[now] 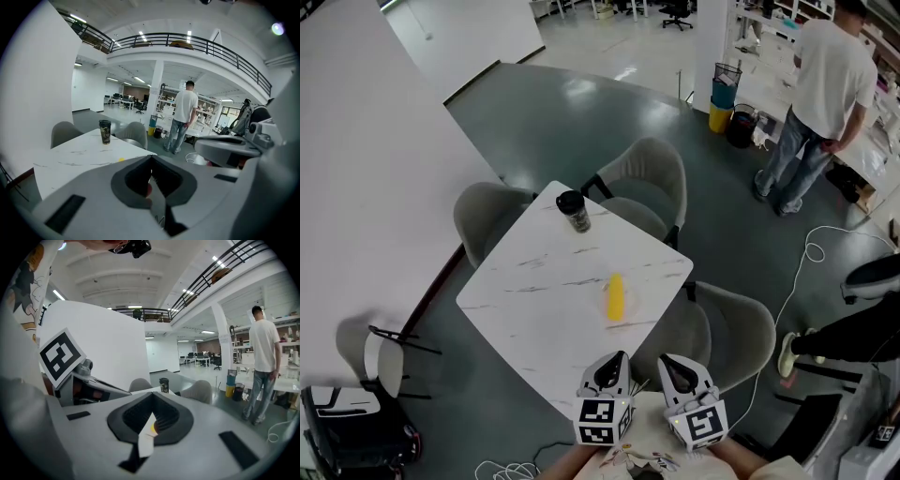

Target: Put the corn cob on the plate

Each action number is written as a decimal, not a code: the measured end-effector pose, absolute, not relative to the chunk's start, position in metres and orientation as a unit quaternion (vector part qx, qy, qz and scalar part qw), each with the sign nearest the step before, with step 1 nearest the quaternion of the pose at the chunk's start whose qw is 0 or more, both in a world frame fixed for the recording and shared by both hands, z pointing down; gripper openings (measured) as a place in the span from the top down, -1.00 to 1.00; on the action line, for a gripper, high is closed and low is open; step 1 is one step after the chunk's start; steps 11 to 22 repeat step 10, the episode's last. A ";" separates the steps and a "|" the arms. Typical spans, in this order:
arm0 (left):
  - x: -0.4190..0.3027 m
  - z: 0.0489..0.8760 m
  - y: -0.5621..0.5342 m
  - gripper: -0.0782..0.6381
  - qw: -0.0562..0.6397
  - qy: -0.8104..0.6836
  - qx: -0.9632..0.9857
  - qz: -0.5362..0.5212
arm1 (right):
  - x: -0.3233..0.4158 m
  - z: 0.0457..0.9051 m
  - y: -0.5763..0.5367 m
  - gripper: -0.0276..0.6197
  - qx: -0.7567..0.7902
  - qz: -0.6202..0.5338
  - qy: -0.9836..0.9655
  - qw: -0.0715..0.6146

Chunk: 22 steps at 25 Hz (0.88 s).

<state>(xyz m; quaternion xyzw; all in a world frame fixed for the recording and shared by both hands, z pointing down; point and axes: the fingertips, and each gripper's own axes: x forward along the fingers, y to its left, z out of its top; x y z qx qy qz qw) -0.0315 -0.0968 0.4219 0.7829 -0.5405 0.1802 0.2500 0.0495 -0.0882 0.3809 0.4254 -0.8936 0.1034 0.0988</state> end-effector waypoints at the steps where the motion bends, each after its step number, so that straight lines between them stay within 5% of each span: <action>1: -0.031 0.422 -0.097 0.76 0.250 -0.540 0.783 0.180 | 0.050 0.381 -0.088 0.91 0.426 0.103 -0.893 0.098; 22: -0.020 0.420 -0.096 0.76 0.252 -0.535 0.785 0.185 | 0.061 0.379 -0.090 0.91 0.435 0.117 -0.888 0.094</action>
